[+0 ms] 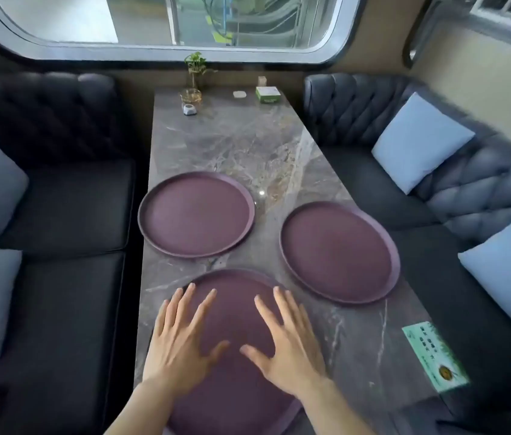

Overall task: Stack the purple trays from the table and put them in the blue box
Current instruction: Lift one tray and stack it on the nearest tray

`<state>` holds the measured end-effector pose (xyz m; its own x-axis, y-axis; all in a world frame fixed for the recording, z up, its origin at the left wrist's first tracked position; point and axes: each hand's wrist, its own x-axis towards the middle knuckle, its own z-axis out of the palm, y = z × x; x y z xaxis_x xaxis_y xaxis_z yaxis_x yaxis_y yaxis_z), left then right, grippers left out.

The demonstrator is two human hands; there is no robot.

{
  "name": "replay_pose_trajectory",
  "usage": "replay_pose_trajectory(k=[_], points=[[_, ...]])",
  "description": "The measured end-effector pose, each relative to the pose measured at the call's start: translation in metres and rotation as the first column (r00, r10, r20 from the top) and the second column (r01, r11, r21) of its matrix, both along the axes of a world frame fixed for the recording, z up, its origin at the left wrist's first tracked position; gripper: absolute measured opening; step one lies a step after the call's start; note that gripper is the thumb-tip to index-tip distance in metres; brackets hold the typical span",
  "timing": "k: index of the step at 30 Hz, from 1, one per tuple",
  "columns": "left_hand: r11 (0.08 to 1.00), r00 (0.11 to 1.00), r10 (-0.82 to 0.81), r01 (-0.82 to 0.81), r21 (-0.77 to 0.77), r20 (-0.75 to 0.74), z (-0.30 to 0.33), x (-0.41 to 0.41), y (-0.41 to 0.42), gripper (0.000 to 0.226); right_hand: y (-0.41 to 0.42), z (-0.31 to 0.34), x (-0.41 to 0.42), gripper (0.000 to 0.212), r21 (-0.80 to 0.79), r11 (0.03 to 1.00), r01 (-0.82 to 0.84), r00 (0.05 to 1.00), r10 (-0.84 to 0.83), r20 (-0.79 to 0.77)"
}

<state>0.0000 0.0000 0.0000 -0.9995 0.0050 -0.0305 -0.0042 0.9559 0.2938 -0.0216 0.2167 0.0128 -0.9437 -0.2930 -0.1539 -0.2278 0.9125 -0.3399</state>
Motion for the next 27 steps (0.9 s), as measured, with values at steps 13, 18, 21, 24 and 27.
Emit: replay_pose_trajectory(k=[13, 18, 21, 24, 27], points=[[0.999, 0.942, -0.024, 0.036, -0.028, 0.336, -0.066, 0.024, 0.013, 0.124, 0.034, -0.071, 0.013, 0.113, 0.119, 0.993, -0.008, 0.987, -0.011, 0.160], [0.996, 0.947, -0.009, 0.038, -0.083, 0.322, -0.074, 0.006, 0.030, 0.128, 0.053, -0.068, -0.011, 0.114, 0.104, 0.995, -0.003, 0.984, -0.015, 0.176], [0.996, 0.954, -0.005, 0.031, -0.083, 0.299, -0.078, -0.003, 0.038, 0.130, 0.061, -0.068, -0.022, 0.114, 0.100, 0.995, -0.008, 0.981, -0.011, 0.195], [0.997, 0.964, 0.000, 0.022, -0.079, 0.267, -0.077, -0.007, 0.043, 0.130, 0.066, -0.071, -0.029, 0.114, 0.077, 0.997, -0.011, 0.980, -0.005, 0.199], [0.996, 0.958, 0.021, 0.006, -0.094, 0.286, -0.075, -0.013, 0.049, 0.128, 0.073, -0.071, -0.039, 0.112, 0.064, 0.997, -0.029, 0.978, 0.016, 0.207]])
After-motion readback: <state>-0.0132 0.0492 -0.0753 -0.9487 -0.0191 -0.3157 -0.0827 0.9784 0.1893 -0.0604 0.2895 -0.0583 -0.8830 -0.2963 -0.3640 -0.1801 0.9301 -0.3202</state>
